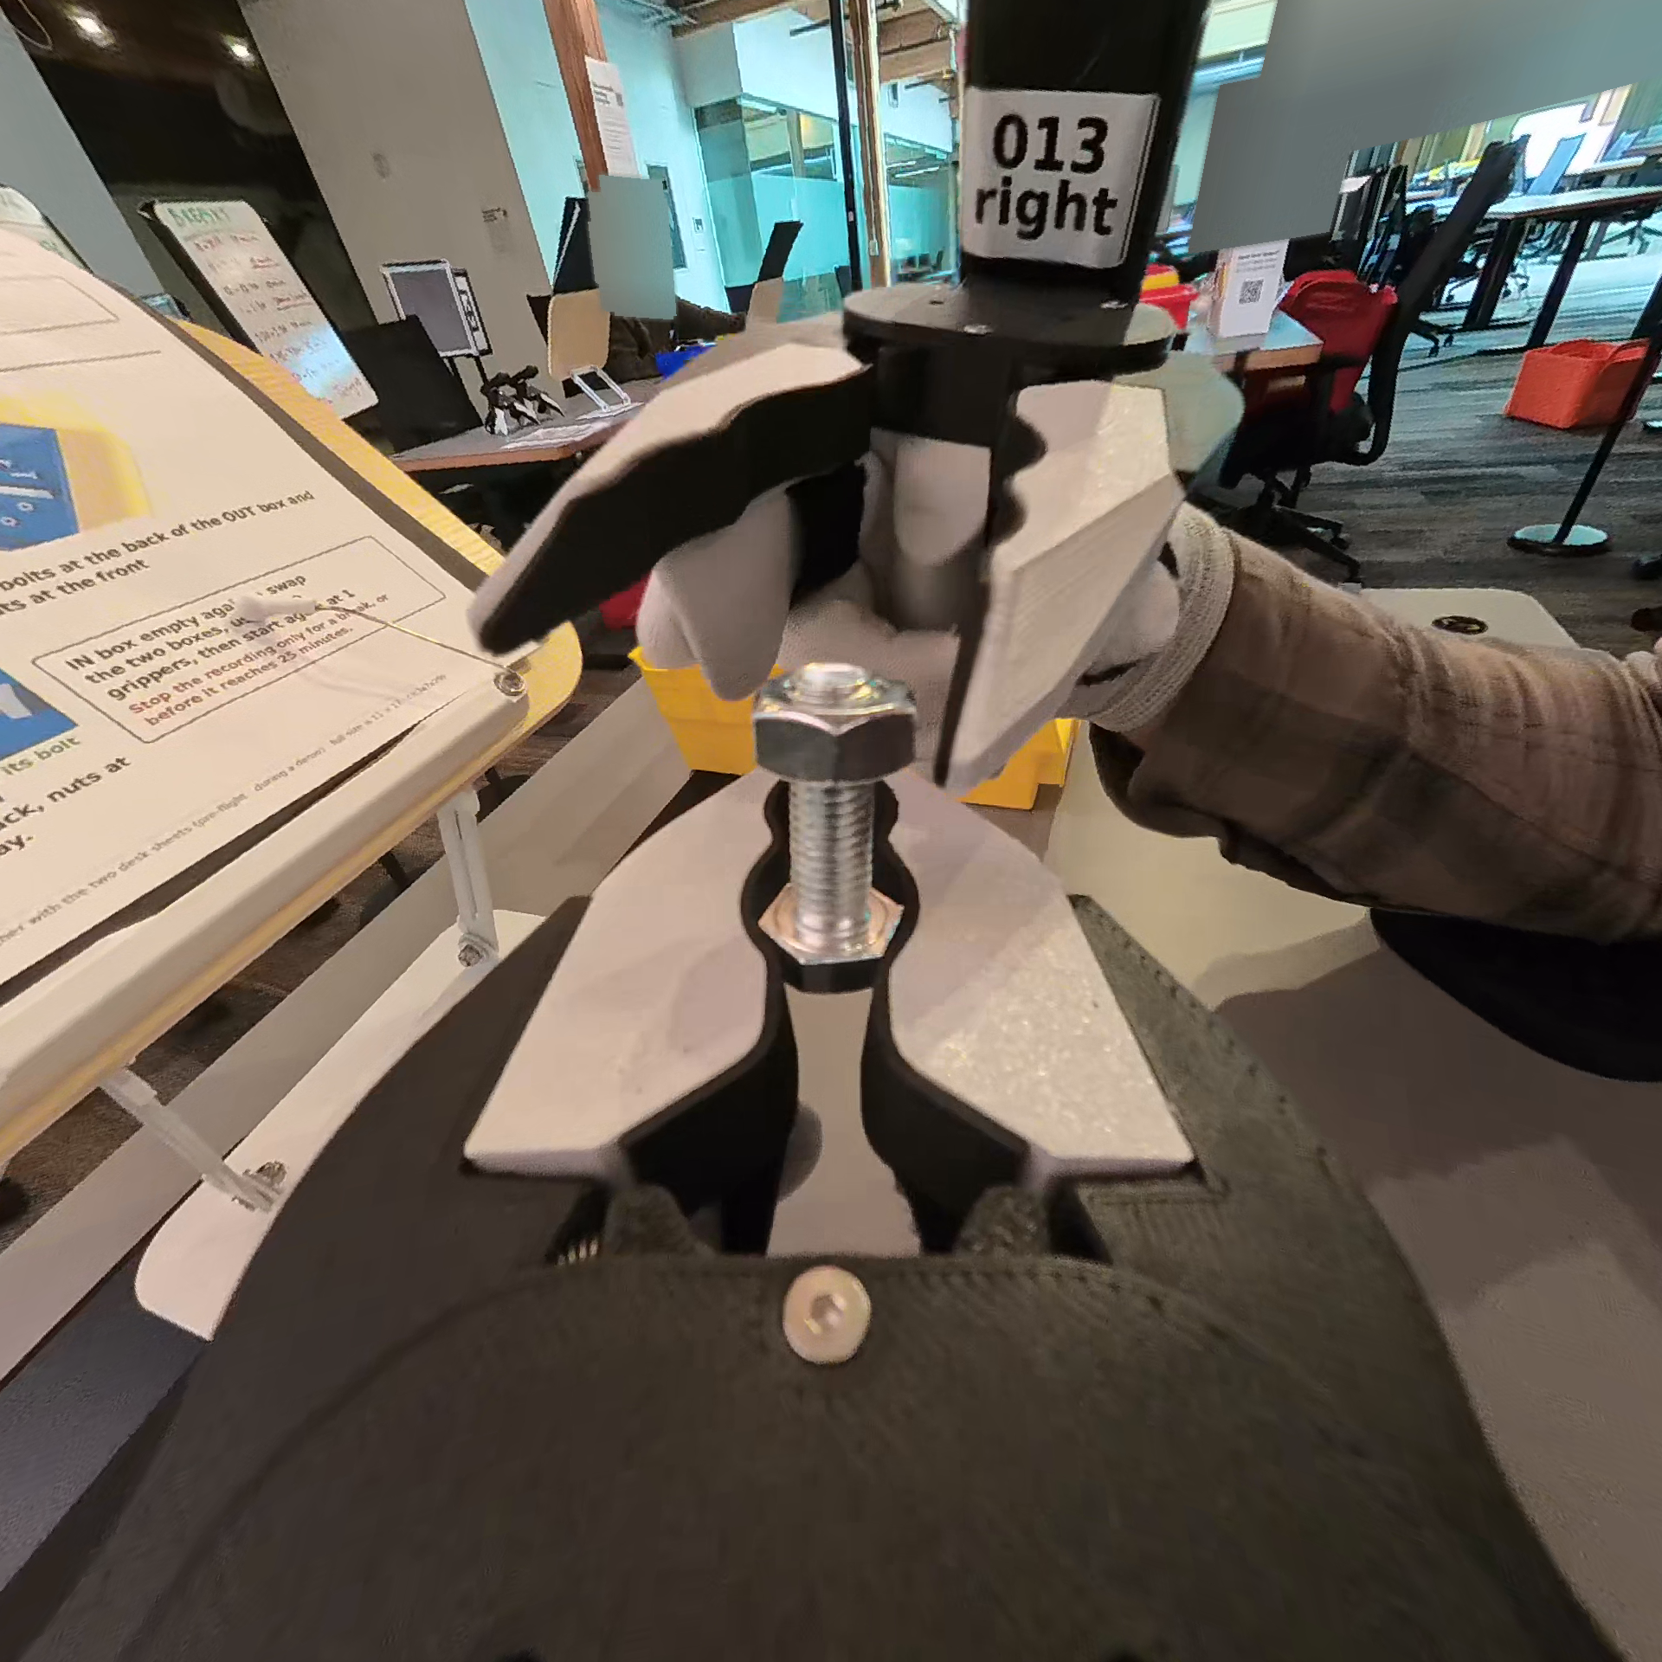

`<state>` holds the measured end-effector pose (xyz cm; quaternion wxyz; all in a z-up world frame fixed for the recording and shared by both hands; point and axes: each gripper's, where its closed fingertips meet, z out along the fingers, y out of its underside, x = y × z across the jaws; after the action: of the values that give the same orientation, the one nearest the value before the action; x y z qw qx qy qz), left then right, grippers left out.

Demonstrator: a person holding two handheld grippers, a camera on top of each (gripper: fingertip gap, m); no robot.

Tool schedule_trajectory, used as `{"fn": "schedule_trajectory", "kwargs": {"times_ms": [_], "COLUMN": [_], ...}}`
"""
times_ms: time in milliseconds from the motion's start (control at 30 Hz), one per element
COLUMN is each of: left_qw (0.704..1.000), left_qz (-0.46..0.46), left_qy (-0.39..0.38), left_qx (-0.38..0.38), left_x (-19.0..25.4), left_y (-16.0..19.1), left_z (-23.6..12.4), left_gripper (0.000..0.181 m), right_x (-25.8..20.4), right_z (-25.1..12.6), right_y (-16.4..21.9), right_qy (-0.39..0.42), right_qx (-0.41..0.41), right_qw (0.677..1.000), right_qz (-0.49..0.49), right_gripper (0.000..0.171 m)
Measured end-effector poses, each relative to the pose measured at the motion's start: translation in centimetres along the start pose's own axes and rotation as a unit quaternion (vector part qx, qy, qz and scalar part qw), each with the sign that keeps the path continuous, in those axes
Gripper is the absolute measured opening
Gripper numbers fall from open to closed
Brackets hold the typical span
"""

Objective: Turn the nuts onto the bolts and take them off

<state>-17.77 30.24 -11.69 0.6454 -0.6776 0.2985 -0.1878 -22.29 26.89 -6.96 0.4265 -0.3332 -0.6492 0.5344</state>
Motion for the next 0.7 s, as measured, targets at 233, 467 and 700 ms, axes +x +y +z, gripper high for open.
{"fn": "schedule_trajectory", "kwargs": {"times_ms": [233,467,700], "left_qw": [1.000,1.000,1.000], "left_qz": [0.010,0.010,0.030], "left_qy": [0.005,0.006,0.002], "left_qx": [0.011,0.001,0.006], "left_x": [0.3,0.4,0.5], "left_y": [-0.8,-0.1,-0.7], "left_z": [-0.4,0.1,-0.4], "left_gripper": [0.013,0.013,0.013], "right_x": [4.9,-0.1,5.7], "right_z": [-3.5,-0.6,-3.4], "right_y": [1.2,-0.7,1.4], "right_qy": [0.077,0.002,0.107], "right_qx": [0.010,0.010,-0.002], "right_qw": [0.995,1.000,0.993], "right_qz": [0.056,-0.016,0.039], "right_gripper": [0.051,0.067,0.061]}}
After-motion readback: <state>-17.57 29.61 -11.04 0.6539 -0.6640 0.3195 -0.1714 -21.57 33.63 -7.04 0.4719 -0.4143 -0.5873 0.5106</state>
